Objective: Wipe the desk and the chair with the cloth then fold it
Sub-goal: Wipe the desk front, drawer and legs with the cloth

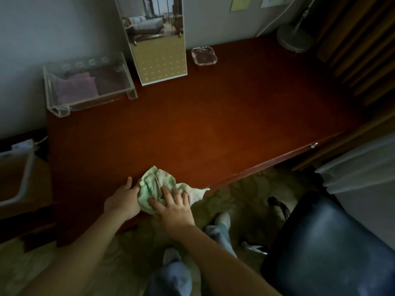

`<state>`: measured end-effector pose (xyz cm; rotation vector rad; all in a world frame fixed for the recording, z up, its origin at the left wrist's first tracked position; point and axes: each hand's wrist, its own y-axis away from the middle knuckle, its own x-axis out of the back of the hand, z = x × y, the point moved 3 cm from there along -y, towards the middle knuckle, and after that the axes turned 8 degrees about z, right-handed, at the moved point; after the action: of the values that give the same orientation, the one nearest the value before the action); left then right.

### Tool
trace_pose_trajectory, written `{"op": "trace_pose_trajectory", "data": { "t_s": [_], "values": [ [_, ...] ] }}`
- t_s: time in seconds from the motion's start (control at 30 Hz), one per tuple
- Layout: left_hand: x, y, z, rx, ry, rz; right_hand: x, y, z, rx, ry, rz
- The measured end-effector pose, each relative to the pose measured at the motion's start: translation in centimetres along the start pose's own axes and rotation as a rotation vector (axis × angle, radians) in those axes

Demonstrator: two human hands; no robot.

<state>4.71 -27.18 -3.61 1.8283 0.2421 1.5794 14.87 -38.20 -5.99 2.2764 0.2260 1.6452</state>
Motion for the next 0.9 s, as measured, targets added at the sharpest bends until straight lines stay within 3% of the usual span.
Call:
{"op": "trace_pose_trajectory", "data": {
  "t_s": [0.13, 0.23, 0.47, 0.73, 0.9],
  "values": [
    [-0.4, 1.1, -1.3, -0.017, 0.073, -0.055, 1.3, 0.7, 2.8, -0.056, 0.103, 0.038],
    [-0.1, 1.0, -1.3, -0.027, 0.118, -0.065, 2.9, 1.2, 7.2, -0.202, 0.076, 0.134],
    [0.1, 1.4, -0.6, 0.004, 0.086, -0.107, 5.9, 2.4, 16.6, -0.404, -0.032, 0.141],
    [-1.2, 2.2, 1.8, 0.106, 0.059, -0.089, 6.7, 3.0, 19.6, -0.291, -0.058, 0.140],
    [-1.6, 2.7, 5.0, 0.159, 0.070, -0.023, 6.7, 2.9, 20.5, -0.223, 0.133, 0.147]
  ]
}}
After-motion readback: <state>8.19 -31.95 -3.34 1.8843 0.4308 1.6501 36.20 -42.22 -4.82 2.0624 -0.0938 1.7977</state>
